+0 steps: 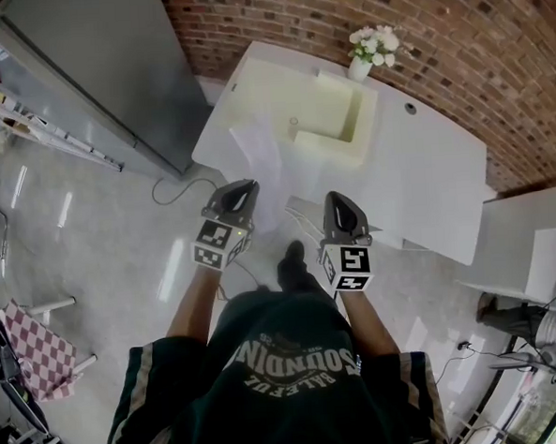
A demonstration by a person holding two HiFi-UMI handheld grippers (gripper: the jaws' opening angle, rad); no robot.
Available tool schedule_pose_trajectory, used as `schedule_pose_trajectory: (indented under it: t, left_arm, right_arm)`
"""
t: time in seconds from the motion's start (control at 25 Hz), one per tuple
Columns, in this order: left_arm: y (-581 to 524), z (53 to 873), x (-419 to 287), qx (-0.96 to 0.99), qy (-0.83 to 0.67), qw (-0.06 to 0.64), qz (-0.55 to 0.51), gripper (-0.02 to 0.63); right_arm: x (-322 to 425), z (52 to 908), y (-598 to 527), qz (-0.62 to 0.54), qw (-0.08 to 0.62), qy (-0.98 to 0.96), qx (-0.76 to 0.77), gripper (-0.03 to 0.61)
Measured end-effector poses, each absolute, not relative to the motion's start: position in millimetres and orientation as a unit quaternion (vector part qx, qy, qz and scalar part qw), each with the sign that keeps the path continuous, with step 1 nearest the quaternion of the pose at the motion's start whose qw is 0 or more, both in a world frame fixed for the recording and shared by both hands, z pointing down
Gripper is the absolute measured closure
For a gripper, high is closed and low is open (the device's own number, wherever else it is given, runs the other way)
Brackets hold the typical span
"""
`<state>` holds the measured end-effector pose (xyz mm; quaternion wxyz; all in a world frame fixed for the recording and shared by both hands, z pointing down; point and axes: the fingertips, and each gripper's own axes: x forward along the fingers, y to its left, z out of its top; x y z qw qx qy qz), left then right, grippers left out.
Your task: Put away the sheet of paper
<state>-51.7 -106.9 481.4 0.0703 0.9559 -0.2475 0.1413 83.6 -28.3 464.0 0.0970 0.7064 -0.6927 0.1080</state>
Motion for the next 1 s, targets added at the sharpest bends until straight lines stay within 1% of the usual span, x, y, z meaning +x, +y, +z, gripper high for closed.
schedule_pose_trajectory:
  t: [0.56, 1.0]
  left_arm:
    - [-175.1, 481.7, 32.1, 0.951, -0.258, 0.069, 0.153, 0.601]
    - [-183.7, 480.4, 61.7, 0.948, -0.262, 0.066, 0.166, 0.601]
  right_arm:
    - [171.6, 459.8, -97.2, 0.109, 0.094, -0.702, 0.698, 0.578]
    - [200.2, 463.1, -111.1, 0.115, 0.089, -0.708, 0.691, 0.578]
